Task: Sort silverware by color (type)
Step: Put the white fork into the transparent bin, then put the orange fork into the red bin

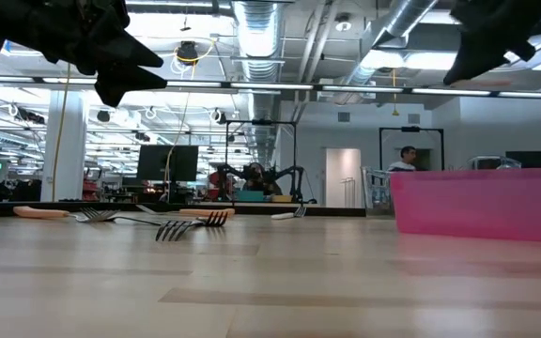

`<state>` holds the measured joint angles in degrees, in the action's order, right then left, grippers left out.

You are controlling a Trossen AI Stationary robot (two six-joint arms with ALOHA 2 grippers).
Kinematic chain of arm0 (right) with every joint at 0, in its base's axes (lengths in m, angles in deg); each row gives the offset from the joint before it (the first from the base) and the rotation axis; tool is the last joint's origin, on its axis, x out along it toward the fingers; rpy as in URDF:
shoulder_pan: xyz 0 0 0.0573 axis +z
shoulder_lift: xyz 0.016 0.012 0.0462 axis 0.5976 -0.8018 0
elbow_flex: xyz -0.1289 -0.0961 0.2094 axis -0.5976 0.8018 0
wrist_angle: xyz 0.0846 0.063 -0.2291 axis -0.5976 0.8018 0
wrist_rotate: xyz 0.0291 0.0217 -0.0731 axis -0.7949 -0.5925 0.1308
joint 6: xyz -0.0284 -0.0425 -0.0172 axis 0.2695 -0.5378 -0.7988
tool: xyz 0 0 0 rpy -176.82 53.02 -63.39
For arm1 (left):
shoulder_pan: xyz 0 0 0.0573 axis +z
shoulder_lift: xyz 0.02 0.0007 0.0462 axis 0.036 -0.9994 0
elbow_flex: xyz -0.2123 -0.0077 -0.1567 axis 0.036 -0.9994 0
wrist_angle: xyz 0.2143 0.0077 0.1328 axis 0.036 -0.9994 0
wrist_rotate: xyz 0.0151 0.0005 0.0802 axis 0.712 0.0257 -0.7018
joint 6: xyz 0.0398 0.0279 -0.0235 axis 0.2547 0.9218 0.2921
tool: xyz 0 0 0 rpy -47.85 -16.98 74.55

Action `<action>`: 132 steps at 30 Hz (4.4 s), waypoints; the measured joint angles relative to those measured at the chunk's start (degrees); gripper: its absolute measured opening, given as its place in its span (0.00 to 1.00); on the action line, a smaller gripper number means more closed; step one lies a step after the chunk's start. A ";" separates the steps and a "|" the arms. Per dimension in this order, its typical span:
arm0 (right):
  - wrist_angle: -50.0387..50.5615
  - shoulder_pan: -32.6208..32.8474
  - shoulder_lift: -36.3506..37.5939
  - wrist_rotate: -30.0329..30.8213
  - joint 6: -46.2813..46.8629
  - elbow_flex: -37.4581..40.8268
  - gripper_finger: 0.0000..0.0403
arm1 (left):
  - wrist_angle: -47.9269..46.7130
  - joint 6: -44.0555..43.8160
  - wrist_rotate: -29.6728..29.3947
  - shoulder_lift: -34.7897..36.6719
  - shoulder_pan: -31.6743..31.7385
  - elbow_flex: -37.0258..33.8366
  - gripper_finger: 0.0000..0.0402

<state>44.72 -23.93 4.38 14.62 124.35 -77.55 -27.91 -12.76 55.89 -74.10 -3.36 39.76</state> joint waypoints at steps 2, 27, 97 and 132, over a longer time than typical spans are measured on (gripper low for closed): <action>-0.07 -3.43 -0.13 0.43 -2.38 0.02 0.18 | 0.00 0.01 -0.09 0.00 0.00 0.00 0.49; -39.78 -47.88 -1.03 -31.32 -41.17 17.02 0.18 | -0.04 0.72 -1.50 0.00 0.00 0.00 0.49; -56.01 -63.92 -14.94 -46.49 -40.00 29.89 0.35 | -0.07 0.86 -2.11 -0.02 -0.02 0.00 0.49; -43.53 -54.20 -1.56 -56.20 -40.82 12.25 0.37 | -11.23 6.79 4.03 -2.85 -0.81 0.00 0.49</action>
<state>1.19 -78.14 2.82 -41.58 83.54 -65.29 -39.14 -5.97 59.92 -76.94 -4.18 39.76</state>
